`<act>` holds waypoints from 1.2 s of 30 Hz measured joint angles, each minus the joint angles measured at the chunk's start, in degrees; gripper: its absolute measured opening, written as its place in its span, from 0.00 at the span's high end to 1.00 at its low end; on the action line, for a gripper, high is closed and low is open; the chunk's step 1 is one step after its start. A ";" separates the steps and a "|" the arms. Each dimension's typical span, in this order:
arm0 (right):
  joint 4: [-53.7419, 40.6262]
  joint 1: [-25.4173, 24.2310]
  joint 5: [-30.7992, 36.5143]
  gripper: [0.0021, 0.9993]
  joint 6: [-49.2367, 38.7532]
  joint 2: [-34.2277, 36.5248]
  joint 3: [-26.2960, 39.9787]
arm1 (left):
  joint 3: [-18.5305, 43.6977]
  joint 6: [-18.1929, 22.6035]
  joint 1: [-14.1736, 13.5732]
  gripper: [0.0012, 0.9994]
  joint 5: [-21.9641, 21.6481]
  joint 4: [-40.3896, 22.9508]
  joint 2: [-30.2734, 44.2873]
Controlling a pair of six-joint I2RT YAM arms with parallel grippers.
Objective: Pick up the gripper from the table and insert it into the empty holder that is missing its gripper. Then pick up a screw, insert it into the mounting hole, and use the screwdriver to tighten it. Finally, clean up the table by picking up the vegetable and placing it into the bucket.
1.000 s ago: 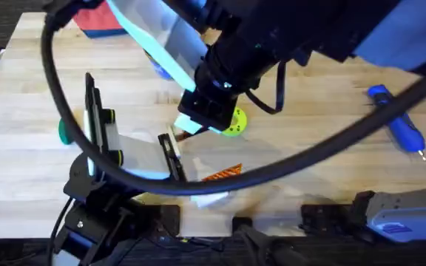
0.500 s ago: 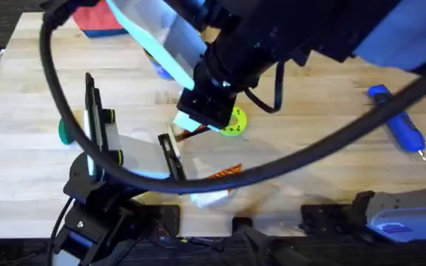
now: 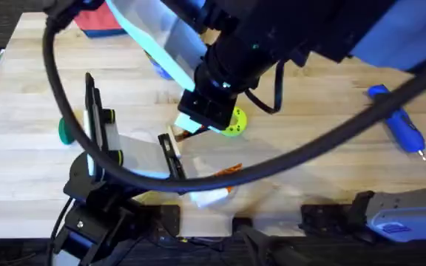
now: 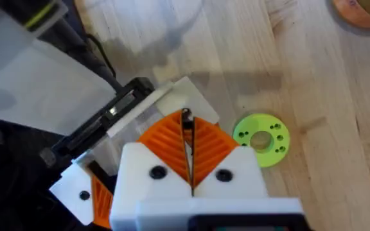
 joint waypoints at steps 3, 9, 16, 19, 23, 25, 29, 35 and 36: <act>-0.22 0.00 0.00 1.00 0.02 1.13 0.00 | 0.02 -0.04 0.00 0.01 0.02 0.00 -0.02; -0.26 0.00 0.02 1.00 0.02 3.09 0.00 | 0.02 -1.22 0.00 0.01 0.00 -0.08 0.11; -0.59 0.00 -0.02 0.71 0.31 3.06 0.00 | 0.00 -1.25 0.00 0.01 0.02 -0.07 0.11; -0.63 -0.02 0.04 0.31 0.24 2.89 0.17 | 0.02 -1.16 0.00 0.01 0.15 -0.04 0.09; -2.31 -0.98 0.38 0.01 0.50 0.87 0.75 | 0.02 -0.98 0.00 0.01 0.22 -0.04 0.09; -4.24 -2.22 0.37 0.01 0.72 -1.50 1.25 | 0.02 -0.98 0.00 0.01 0.22 -0.04 0.09; -8.19 -6.85 0.37 0.01 1.10 -8.03 1.75 | 0.02 -0.98 0.00 0.01 0.22 -0.04 0.09; -14.96 -16.09 0.22 0.01 1.75 -17.12 2.27 | 0.02 -0.98 0.00 0.01 0.22 -0.04 0.09; -15.66 -17.13 -0.07 0.01 1.77 -18.08 2.21 | 0.02 -0.98 0.00 0.01 0.22 -0.04 0.09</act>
